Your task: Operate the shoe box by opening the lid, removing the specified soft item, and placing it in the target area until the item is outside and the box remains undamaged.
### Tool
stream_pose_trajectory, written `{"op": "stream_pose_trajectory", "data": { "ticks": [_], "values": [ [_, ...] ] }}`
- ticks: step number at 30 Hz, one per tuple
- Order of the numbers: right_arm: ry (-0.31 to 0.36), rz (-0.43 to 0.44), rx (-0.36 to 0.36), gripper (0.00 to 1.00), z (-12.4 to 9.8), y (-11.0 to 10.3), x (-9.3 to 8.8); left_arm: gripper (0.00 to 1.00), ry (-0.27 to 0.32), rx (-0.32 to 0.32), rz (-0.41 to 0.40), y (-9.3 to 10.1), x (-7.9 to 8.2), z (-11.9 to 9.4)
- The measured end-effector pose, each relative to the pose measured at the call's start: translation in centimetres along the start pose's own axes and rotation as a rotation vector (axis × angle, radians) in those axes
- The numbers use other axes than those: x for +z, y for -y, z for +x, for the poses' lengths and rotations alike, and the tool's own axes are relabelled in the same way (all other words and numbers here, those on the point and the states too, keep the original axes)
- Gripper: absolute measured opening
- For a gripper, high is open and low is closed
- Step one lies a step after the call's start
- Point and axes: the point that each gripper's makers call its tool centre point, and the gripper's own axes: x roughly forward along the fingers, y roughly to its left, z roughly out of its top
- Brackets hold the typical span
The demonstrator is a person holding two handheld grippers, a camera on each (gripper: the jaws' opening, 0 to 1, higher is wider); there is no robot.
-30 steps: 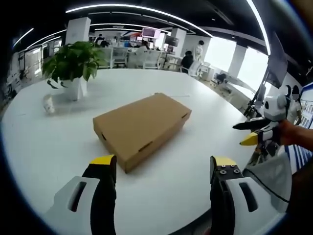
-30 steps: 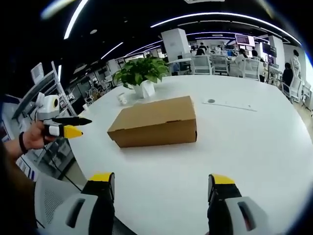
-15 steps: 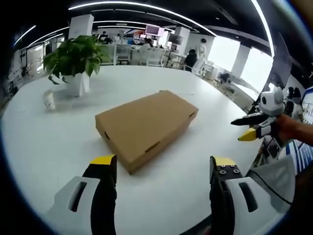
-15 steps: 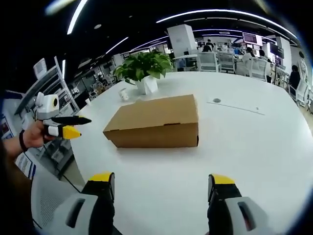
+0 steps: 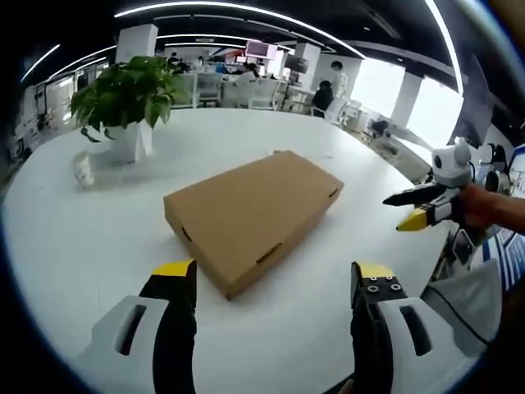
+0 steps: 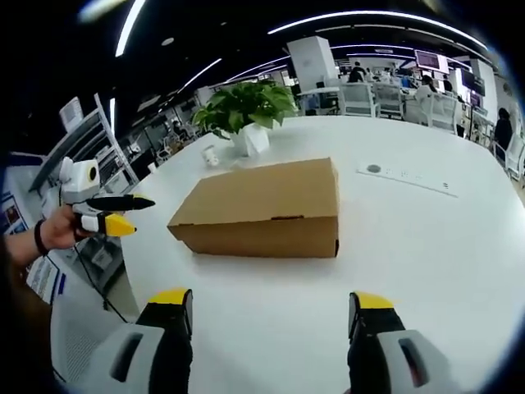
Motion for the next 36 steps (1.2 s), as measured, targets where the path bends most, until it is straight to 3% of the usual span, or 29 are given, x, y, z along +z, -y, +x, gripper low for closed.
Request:
{"op": "stream_pose_trajectory", "data": {
  "ticks": [12,27,36],
  "values": [
    [-0.022,-0.006,0.017,0.76,2.7,1.1,0.8,0.76,-0.009,0.031,-0.041,-1.5,-0.6,1.5],
    [-0.011,-0.047,-0.003,0.71,5.3,3.0,3.5,0.76,-0.038,0.055,-0.062,-3.0,-1.3,3.6],
    [0.013,-0.021,0.007,0.71,6.6,3.8,5.4,0.76,-0.056,0.057,-0.075,-3.6,-1.7,4.8]
  ]
}}
